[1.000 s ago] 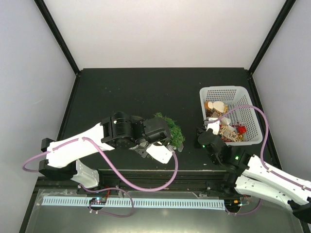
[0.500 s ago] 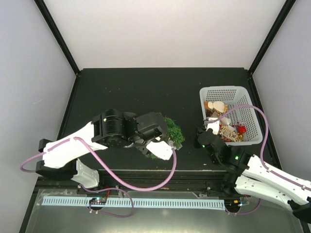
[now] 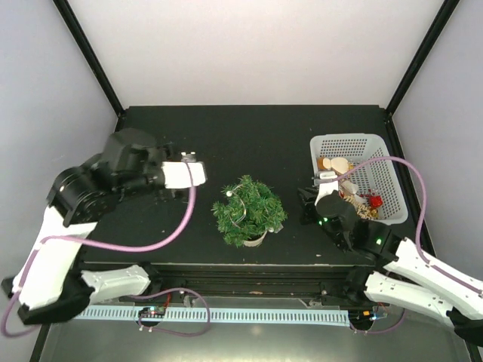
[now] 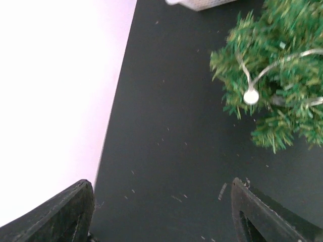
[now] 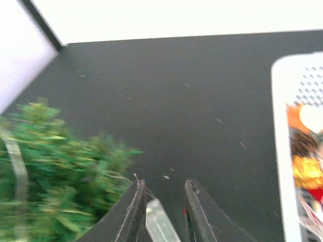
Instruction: Decorate the small christmas tree
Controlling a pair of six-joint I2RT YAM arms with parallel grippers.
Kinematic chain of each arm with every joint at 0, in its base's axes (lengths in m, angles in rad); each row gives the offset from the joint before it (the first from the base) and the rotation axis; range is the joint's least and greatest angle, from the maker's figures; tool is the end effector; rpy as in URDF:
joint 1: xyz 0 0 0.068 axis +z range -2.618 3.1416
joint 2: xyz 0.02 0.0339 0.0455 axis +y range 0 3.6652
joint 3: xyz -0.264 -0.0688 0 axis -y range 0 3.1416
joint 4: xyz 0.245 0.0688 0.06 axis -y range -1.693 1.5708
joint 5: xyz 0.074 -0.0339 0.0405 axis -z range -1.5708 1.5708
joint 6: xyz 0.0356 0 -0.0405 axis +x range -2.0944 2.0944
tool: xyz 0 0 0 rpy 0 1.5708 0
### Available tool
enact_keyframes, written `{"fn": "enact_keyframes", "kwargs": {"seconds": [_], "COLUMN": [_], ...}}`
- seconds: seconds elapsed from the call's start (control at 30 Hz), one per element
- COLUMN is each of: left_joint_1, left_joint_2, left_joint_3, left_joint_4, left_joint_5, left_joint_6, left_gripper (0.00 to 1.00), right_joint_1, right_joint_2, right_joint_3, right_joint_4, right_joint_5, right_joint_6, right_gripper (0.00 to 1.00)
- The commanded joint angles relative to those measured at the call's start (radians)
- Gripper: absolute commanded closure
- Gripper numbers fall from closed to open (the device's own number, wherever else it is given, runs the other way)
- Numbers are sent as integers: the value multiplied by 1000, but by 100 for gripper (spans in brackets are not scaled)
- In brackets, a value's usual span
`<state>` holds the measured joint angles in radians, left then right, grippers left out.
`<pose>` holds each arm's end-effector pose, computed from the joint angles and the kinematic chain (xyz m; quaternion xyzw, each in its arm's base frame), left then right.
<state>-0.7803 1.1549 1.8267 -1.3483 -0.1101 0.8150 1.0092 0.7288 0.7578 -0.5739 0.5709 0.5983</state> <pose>0.1115 -0.1049 0.4860 0.6278 0.6458 0.0571 0.4308 0.0989 0.1210 0.3025 -0.0353 0.8467 0.1687 0.5034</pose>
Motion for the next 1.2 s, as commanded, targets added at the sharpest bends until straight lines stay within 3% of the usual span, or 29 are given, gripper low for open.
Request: {"fn": "enact_keyframes", "kwargs": {"seconds": [0.0,0.17,0.4,0.6,0.8,1.17], "left_joint_1": [227,505,770,817,824,844], "left_joint_2": [-115,-203,-253,-275,-272,-293], "left_joint_3": [-198,-485,-664,-791,-892,-967], "left_joint_4": [134,264,407,485,524,547], "left_joint_5": [261,418,575,671,751,789], "left_joint_6": [-55,-80,-184,-301,-337,-364], "left_gripper": [25,25,25,26,27,27], "right_joint_1": [3,5,4,-4,-86,-134], "right_joint_2": [47,234,365,314,301,94], "right_joint_3": [146,397,513,409,326,-82], "right_joint_4": [69,-32,-129,-131,-204,-59], "right_joint_5": [-215,-361,-292,-197,-284,-524], "right_joint_6": [-210,-326,-336,-250,-145,30], "right_gripper": [75,75,75,77,80,86]}}
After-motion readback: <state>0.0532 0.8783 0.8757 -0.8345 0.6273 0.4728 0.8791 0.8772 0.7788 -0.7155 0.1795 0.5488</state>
